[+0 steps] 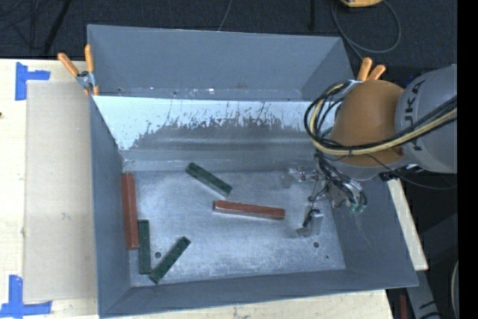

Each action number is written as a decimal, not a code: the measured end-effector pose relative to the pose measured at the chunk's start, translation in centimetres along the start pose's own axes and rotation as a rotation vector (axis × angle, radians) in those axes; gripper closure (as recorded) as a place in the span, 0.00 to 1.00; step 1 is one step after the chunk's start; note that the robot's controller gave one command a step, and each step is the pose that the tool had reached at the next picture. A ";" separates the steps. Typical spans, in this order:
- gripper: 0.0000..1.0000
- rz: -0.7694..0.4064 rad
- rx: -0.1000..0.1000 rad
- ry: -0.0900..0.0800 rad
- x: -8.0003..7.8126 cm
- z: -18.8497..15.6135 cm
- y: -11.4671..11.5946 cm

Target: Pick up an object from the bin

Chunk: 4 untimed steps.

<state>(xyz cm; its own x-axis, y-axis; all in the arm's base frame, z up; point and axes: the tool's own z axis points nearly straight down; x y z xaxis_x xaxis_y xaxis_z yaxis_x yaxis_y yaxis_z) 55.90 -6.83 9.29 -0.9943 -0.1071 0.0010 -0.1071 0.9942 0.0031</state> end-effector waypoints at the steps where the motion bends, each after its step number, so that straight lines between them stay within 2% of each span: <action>1: 0.00 -0.177 0.001 -0.003 -4.9 2.4 4.1; 2: 1.00 -0.178 0.003 -0.002 -4.8 2.3 4.0; 3: 0.00 -0.178 0.003 -0.001 -4.8 2.3 4.0; 4: 0.00 -0.274 0.002 -0.003 -5.4 2.3 7.6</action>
Offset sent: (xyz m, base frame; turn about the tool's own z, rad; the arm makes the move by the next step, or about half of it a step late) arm 0.0434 0.0438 -0.0229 -0.1762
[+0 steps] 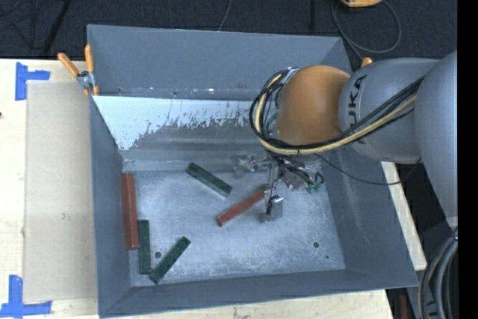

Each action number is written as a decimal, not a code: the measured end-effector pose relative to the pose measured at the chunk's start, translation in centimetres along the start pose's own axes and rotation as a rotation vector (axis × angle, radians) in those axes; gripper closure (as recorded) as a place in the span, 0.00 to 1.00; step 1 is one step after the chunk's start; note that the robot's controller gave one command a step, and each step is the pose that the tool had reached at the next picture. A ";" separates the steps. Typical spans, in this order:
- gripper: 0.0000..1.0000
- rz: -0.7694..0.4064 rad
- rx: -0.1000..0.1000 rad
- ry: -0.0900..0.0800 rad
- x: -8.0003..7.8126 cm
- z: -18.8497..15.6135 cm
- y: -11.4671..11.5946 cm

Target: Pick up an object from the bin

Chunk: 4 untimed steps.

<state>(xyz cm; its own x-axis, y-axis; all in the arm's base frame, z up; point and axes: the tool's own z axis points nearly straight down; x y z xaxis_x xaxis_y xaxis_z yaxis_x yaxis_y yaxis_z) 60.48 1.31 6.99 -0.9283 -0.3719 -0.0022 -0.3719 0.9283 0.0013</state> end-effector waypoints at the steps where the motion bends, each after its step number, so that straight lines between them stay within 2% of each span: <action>1: 1.00 0.000 0.001 0.001 0.0 0.0 -0.1; 2: 0.00 -0.001 0.001 0.001 0.0 0.0 -0.1; 3: 0.00 -0.254 -0.002 0.003 -0.2 0.1 4.6; 4: 0.00 -0.807 -0.002 0.004 0.6 0.1 6.2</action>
Offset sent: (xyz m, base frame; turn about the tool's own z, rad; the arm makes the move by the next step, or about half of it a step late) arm 0.0000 0.0000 0.0000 0.0000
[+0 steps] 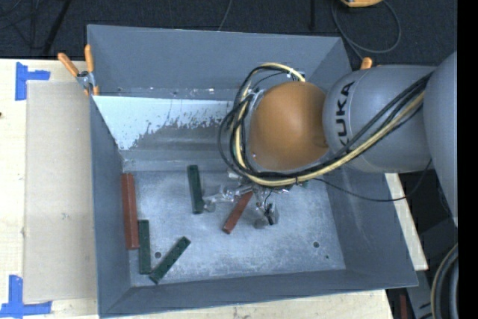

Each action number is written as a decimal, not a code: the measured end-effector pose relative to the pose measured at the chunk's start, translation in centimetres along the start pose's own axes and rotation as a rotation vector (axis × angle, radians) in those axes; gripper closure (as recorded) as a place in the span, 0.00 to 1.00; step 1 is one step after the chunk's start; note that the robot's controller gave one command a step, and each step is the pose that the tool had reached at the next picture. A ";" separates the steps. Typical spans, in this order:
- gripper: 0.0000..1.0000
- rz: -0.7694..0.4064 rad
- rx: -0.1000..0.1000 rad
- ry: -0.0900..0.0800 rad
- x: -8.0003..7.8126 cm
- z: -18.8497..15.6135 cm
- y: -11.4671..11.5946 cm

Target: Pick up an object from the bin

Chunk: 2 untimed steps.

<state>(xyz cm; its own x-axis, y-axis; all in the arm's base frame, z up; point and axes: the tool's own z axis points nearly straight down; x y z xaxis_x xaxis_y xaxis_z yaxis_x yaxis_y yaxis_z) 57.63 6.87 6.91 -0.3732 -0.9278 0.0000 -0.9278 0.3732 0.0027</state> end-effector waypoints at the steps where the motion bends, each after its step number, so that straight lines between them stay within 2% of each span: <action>1: 1.00 0.005 0.000 -0.001 0.0 0.0 0.0; 2: 1.00 0.140 0.010 -0.003 6.4 -15.6 -2.1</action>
Offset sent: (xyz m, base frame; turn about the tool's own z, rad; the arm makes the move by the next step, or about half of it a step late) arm 0.0000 0.0000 0.0000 0.0000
